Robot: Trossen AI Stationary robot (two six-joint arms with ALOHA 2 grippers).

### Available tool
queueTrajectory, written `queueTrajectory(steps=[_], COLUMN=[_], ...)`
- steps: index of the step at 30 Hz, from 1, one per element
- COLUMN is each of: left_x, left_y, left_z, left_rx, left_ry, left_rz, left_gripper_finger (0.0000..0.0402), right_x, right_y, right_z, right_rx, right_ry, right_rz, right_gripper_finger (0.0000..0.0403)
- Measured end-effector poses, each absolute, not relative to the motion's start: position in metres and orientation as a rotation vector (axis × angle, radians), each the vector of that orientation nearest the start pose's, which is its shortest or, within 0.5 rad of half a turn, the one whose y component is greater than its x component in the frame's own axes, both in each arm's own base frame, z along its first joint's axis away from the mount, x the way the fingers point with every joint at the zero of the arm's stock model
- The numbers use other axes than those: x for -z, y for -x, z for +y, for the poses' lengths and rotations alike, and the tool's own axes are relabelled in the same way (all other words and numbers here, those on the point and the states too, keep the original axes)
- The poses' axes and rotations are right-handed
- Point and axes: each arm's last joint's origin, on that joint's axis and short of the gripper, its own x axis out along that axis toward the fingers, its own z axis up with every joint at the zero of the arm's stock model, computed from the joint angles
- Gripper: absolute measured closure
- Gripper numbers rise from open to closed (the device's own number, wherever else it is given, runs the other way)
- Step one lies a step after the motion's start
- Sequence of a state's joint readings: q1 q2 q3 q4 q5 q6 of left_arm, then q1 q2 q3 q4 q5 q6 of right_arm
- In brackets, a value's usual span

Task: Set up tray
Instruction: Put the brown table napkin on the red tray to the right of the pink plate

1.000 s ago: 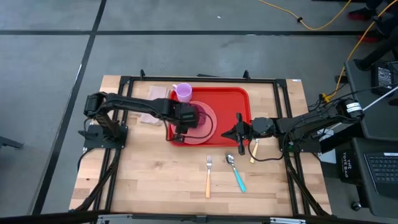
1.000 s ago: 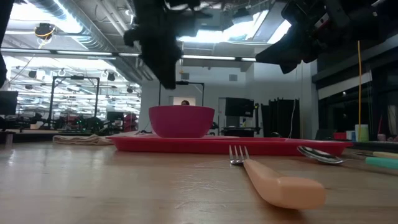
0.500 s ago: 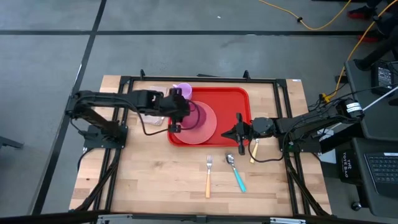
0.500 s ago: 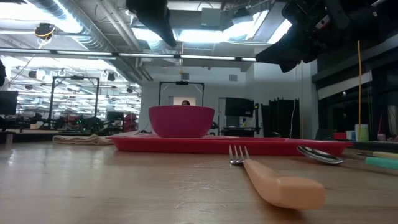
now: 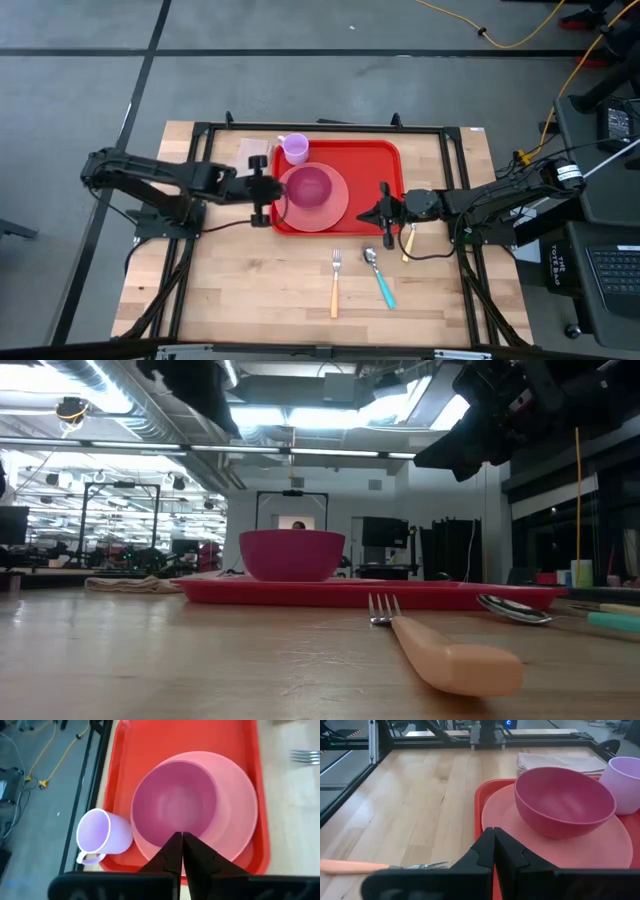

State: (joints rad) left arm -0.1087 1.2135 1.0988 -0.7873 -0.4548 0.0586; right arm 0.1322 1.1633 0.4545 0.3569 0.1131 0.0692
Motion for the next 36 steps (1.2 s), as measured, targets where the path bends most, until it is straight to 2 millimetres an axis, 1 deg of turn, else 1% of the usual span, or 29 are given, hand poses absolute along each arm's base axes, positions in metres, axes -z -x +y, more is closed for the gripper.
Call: queueTrajectory(steps=[3,7,10,14,20,23,26,30,33,36], left_x=[-0.301,-0.284,-0.273,-0.257,-0.236,-0.225,-0.221,-0.219,-0.219,-0.219], left_y=[-0.224,-0.207,-0.199,-0.195,-0.19,-0.188,-0.187,-0.187,-0.187,-0.187], left_z=[-0.017,-0.018,-0.018,-0.017,-0.014,-0.012,-0.012,-0.01,-0.01,-0.009], left_rx=[-0.299,-0.372,-0.409,-0.426,-0.443,-0.466,-0.498,-0.561,-0.59,-0.633], left_ry=[-0.272,-0.23,-0.18,-0.16,-0.18,-0.163,-0.128,-0.128,-0.123,-0.065], left_rz=[0.847,0.859,0.867,0.905,0.972,1.003,1.005,0.988,0.971,0.945], left_gripper_finger=[0.04,0.0399,0.04,0.04,0.0396,0.04,0.04,0.0392,0.0379,0.0359], right_x=[-0.199,-0.199,-0.199,-0.199,-0.199,-0.199,-0.199,-0.199,-0.199,-0.199], right_y=[-0.229,-0.229,-0.229,-0.23,-0.23,-0.229,-0.229,-0.229,-0.229,-0.229], right_z=[0.027,0.027,0.027,0.026,0.023,0.022,0.021,0.021,0.021,0.021], right_rx=[-0.007,-0.007,-0.007,0.004,0.095,0.124,0.146,0.149,0.15,0.15], right_ry=[-0.025,-0.024,-0.022,0.001,0.019,0.051,0.079,0.08,0.077,0.076], right_rz=[0.35,0.349,0.349,0.348,0.343,0.343,0.344,0.345,0.345,0.345], right_gripper_finger=[0.0394,0.0394,0.0394,0.0394,0.0394,0.0394,0.0394,0.0394,0.0394,0.0394])
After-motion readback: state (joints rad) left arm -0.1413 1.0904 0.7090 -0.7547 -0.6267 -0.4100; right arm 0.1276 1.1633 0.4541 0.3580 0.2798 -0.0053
